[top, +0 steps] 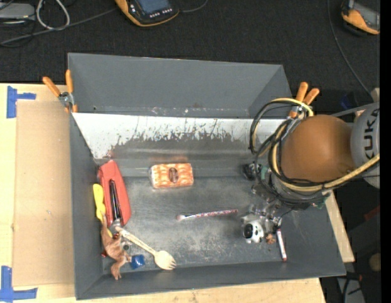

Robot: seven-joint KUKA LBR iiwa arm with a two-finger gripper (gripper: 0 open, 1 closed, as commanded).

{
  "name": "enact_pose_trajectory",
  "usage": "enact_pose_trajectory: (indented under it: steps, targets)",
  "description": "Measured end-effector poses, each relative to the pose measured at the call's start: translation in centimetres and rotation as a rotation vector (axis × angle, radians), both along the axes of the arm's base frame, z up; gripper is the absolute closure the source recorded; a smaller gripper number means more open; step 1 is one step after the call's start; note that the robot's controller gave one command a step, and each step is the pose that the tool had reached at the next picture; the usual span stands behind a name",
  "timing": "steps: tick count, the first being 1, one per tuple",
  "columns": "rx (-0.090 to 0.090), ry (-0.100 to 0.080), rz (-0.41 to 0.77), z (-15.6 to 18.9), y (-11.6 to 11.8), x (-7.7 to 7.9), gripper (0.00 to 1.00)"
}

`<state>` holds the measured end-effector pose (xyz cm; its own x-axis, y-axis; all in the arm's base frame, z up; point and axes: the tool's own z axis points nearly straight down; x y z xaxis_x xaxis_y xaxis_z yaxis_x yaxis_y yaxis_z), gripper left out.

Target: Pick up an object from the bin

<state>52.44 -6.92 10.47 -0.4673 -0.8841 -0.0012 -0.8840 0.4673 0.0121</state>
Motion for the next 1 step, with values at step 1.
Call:
enact_pose_trajectory:
  steps: [1]
  targets:
    - [-0.001,-0.004,-0.001,1.71,0.03,0.08,1.0]
